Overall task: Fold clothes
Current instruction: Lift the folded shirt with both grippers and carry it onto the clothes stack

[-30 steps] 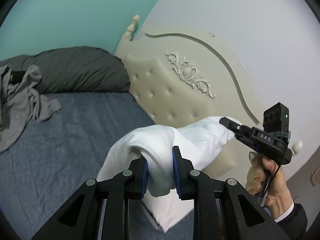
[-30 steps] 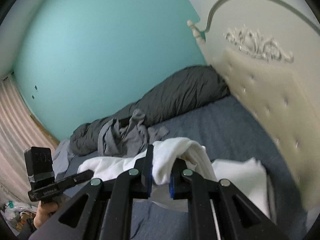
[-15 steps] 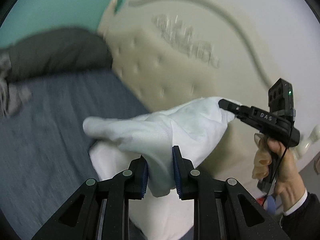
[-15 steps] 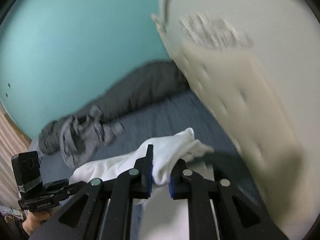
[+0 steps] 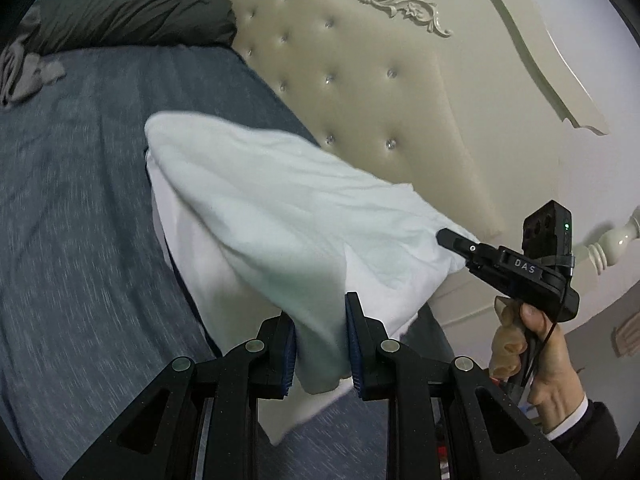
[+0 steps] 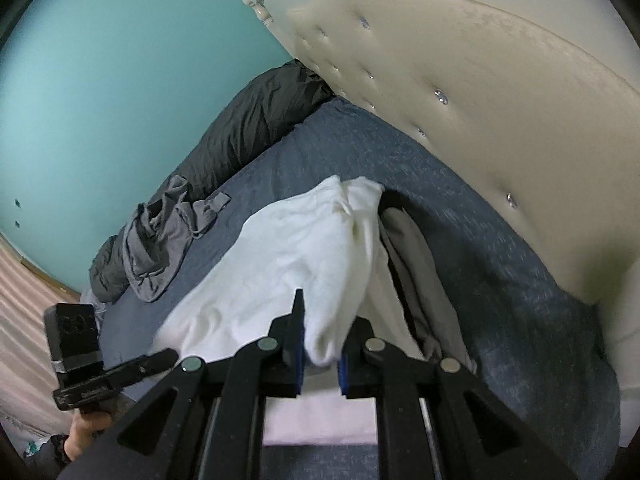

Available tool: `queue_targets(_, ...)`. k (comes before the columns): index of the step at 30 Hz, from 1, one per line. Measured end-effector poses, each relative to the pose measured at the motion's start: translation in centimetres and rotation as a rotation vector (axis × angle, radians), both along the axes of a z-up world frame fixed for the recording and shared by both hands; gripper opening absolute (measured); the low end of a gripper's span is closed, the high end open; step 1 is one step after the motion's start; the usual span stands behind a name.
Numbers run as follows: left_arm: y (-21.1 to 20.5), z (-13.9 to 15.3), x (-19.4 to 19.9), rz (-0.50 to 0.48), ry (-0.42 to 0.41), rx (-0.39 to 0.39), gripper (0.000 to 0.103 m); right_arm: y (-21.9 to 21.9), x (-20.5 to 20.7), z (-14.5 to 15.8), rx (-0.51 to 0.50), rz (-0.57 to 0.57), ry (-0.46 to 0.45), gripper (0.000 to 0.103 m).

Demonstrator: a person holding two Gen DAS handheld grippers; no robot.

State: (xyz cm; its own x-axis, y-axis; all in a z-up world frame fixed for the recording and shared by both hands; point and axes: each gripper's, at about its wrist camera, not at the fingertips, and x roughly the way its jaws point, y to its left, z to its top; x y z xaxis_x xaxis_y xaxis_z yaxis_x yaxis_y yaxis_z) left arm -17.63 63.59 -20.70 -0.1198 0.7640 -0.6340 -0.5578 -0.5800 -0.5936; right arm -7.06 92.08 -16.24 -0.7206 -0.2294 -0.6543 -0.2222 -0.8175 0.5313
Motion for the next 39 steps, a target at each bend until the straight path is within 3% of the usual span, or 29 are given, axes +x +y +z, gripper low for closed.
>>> queue_targets(12, -1.6, -5.0, 2.2, 0.04, -0.096, -0.033, 0.024, -0.6, 3.0, -5.7, -0.076, -0.044, -0.068, 0.011)
queue_targets(20, -3.0, -6.7, 2.6, 0.047, -0.158, -0.022, 0.029, -0.5, 3.8, -7.4, -0.086, -0.058, -0.056, 0.016)
queue_targets(24, -4.8, -5.2, 2.6, 0.06, -0.094, -0.05, 0.029, -0.1, 4.5, -6.8, 0.002, -0.08, -0.077, 0.032)
queue_targets(26, -5.7, -4.4, 2.6, 0.066, -0.058, -0.065, 0.029, 0.4, 5.1, -6.3, 0.055, -0.106, -0.091, 0.032)
queue_targets(31, -4.9, -1.7, 1.6, 0.07, 0.089, -0.108, 0.032, 0.4, 5.2, -2.3, 0.128, -0.121, 0.038, 0.032)
queue_targets(35, -2.2, -1.2, 1.3, 0.038, 0.138, -0.121, 0.034, -2.2, 1.2, -0.3, 0.165, -0.006, 0.071, 0.032)
queue_targets(39, -0.5, -2.3, 1.6, 0.025, 0.139, -0.17, 0.034, -3.4, -2.8, -1.6, 0.192, 0.04, 0.011, 0.032)
